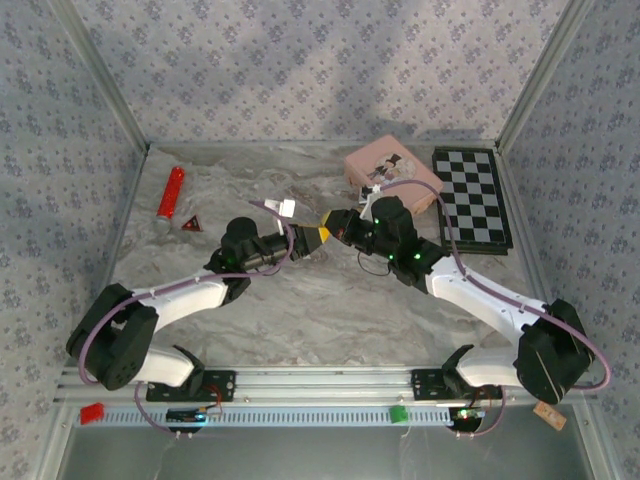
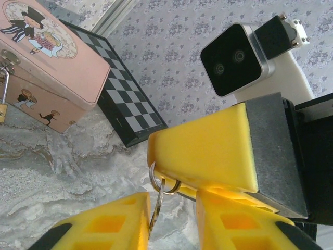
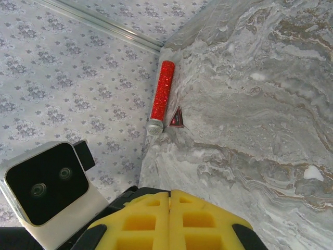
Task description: Unlock the padlock with the key
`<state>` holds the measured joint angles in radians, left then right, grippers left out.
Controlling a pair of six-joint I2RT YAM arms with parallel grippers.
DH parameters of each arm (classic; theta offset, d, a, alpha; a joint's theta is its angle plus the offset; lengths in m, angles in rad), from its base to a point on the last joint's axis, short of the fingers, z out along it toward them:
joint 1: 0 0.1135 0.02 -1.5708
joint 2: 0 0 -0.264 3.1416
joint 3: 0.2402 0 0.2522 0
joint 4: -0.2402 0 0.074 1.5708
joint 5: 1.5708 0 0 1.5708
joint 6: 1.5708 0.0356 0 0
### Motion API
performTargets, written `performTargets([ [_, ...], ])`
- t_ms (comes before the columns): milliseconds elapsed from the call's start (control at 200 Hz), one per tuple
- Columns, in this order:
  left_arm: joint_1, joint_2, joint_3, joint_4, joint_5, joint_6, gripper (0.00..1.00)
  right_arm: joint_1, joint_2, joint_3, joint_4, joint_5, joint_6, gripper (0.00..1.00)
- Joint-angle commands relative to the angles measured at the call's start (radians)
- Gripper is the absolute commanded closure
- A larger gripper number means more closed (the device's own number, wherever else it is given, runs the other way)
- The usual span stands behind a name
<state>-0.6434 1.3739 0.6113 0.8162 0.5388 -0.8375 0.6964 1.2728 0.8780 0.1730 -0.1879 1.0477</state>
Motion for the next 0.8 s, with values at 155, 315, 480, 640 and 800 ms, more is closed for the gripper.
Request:
performTargets([
  [155, -0.005, -0.029, 0.002, 0.016, 0.010, 0.021, 0.79, -0.002, -0.007, 0.024, -0.020, 0.011, 0.002, 1.00],
  [315, -0.005, -0.029, 0.001, 0.008, 0.004, 0.024, 0.83, -0.002, -0.008, 0.019, -0.017, 0.013, 0.002, 1.00],
  [480, -0.006, -0.030, -0.001, -0.005, -0.002, 0.030, 0.86, -0.002, -0.016, 0.015, -0.014, 0.020, 0.003, 1.00],
  [640, -0.006, -0.035, -0.001, -0.021, -0.009, 0.038, 0.88, -0.002, -0.025, 0.012, -0.016, 0.028, 0.001, 1.00],
  [800, -0.005, -0.042, -0.001, -0.038, -0.011, 0.049, 0.88, -0.003, -0.035, 0.003, -0.016, 0.040, 0.000, 1.00],
])
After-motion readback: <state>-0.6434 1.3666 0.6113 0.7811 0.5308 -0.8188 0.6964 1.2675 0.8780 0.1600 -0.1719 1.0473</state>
